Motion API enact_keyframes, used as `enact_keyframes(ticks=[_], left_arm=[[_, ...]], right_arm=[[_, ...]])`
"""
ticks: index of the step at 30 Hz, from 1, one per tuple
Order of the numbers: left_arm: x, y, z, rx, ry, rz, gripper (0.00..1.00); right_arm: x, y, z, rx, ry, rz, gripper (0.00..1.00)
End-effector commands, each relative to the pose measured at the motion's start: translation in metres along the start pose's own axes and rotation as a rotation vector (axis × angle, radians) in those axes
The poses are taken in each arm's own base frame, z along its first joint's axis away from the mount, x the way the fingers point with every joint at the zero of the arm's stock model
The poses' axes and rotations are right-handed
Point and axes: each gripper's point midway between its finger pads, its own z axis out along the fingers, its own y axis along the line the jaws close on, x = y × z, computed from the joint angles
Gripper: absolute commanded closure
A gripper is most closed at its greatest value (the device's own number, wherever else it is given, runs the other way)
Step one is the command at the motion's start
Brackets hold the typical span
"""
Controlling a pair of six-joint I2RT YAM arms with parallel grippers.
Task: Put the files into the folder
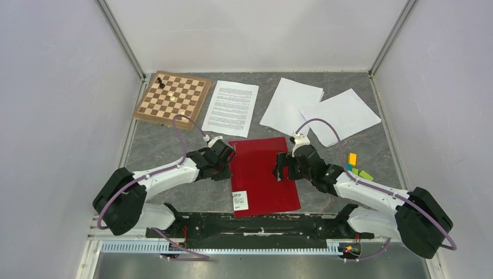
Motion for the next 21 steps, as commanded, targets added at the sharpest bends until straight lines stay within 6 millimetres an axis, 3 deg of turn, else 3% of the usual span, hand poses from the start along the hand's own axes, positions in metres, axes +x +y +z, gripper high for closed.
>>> enact_keyframes(ticks=[1,11,21], left_arm=[[-0.009,-0.013,-0.003,0.04,-0.03,-0.005,0.76],[-0.022,-0.02,-0.024,0.076,-0.074,-0.014,0.75],[-0.011,-0.017,-0.004,0.057,-0.038,-0.003,0.78]], right_arm=[[-0.009,0.003,-0.002,-0.008,-0.038,0.003,0.04],[-0.011,0.004,-0.004,-0.012,-0.047,0.004,0.04],[-0.01,0.003,-0.003,-0.01,-0.042,0.003,0.04]])
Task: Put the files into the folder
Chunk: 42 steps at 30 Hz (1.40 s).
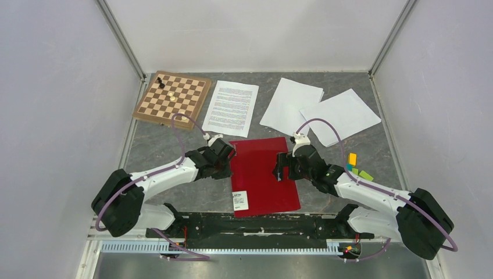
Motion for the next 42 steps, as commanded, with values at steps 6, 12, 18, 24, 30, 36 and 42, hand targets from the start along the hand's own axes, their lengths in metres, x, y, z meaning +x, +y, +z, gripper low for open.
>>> enact_keyframes(ticks=[6,12,18,24,30,36,42], left_arm=[[-0.001,-0.009,0.012,0.034,-0.013,0.007,0.78],[0.004,0.003,0.017,-0.021,-0.005,0.012,0.83],[0.01,0.019,0.026,-0.092,0.007,0.018,0.92],[0.017,0.026,0.034,-0.126,0.028,0.022,0.95],[0.018,0.027,0.037,-0.133,0.033,0.026,0.96],[0.019,0.026,0.039,-0.13,0.039,0.027,0.96],[0.018,0.025,0.039,-0.125,0.039,0.03,0.96]], right_arm=[[-0.008,0.002,-0.001,-0.004,-0.033,0.001,0.03],[-0.008,0.003,0.0,-0.005,-0.029,-0.002,0.03],[-0.006,0.002,0.0,-0.001,-0.027,-0.006,0.03],[-0.004,0.001,0.001,-0.003,-0.02,-0.013,0.03],[-0.005,0.008,0.002,-0.037,-0.018,-0.016,0.03],[-0.009,0.019,0.001,-0.087,-0.017,-0.013,0.02],[-0.01,0.033,-0.002,-0.154,-0.007,0.011,0.03]])
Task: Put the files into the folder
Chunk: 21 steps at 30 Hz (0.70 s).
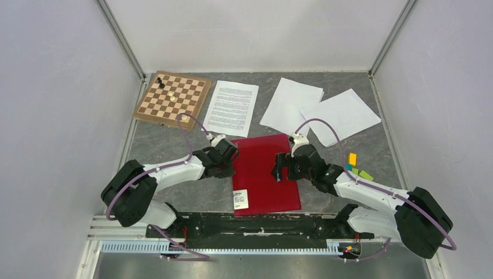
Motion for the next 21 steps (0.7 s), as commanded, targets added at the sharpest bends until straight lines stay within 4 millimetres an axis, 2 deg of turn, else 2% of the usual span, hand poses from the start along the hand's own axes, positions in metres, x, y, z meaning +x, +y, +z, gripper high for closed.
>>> enact_keyframes(ticks=[1,5,8,13,16,21], left_arm=[[0.019,0.022,0.01,-0.085,0.055,0.027,0.96],[0.02,0.023,0.011,-0.086,0.056,0.029,0.96],[0.019,0.021,0.011,-0.082,0.056,0.029,0.96],[0.017,0.018,0.012,-0.074,0.053,0.032,0.96],[0.016,0.017,0.011,-0.07,0.049,0.033,0.96],[0.014,0.016,0.01,-0.063,0.044,0.033,0.96]], right_arm=[[-0.015,0.027,-0.004,-0.118,-0.03,0.017,0.03],[-0.026,0.042,-0.014,-0.188,-0.049,0.045,0.05],[-0.043,0.062,-0.025,-0.285,-0.097,0.066,0.05],[-0.053,0.09,-0.039,-0.43,-0.112,0.117,0.12],[-0.055,0.097,-0.042,-0.47,-0.115,0.144,0.17],[-0.058,0.097,-0.044,-0.472,-0.128,0.166,0.31]])
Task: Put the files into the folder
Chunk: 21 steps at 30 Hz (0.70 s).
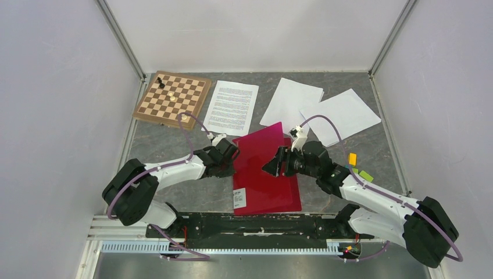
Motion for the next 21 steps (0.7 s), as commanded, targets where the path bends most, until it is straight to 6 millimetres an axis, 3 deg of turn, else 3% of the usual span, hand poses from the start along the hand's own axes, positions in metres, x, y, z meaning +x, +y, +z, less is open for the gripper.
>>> enact_keyframes(ticks=[1,4,6,10,14,17,21], left_arm=[[0.016,0.018,0.007,-0.064,0.045,0.033,0.96],[0.01,0.015,0.001,-0.057,0.033,0.037,0.92],[0.003,0.01,-0.006,-0.043,0.017,0.041,0.83],[-0.019,0.001,-0.029,-0.021,-0.044,0.048,0.66],[-0.042,-0.009,-0.054,0.0,-0.099,0.065,0.61],[-0.071,-0.022,-0.08,0.033,-0.158,0.074,0.53],[-0.13,-0.045,-0.117,0.105,-0.249,0.02,0.41]], right_arm=[[-0.022,0.032,-0.005,-0.115,-0.064,0.012,0.35],[-0.03,0.035,-0.008,-0.109,-0.092,0.0,0.4],[-0.037,0.039,-0.01,-0.106,-0.106,-0.015,0.39],[-0.05,0.049,-0.01,-0.12,-0.12,-0.041,0.31],[-0.06,0.062,-0.007,-0.158,-0.129,-0.049,0.26],[-0.07,0.074,-0.008,-0.189,-0.151,-0.062,0.21],[-0.08,0.085,-0.007,-0.228,-0.18,-0.069,0.19]])
